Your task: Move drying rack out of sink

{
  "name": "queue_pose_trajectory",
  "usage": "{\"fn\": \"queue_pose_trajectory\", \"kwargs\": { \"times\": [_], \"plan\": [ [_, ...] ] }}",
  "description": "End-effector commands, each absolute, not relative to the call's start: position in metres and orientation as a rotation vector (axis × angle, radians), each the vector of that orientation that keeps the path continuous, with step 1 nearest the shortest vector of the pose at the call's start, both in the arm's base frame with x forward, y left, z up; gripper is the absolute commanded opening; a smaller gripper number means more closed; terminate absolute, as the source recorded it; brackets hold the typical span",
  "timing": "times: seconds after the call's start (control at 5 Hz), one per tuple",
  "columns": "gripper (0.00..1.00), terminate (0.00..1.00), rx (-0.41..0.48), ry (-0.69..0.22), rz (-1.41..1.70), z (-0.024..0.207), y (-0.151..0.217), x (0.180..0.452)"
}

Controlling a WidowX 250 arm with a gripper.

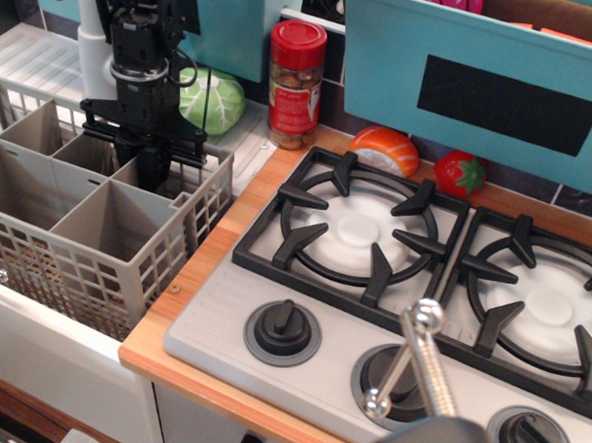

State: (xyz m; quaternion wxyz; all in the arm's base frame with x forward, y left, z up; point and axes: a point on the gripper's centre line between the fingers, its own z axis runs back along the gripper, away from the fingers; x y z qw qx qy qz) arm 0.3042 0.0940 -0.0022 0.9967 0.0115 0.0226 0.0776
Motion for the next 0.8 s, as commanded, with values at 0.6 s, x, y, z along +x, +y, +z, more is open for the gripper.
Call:
{"fn": "queue_pose_trajectory", "kwargs": {
  "times": [0.6],
  "plan": [
    [0.0,0.0,0.021,0.012,0.054,0.097,0.082,0.31]
  ]
}}
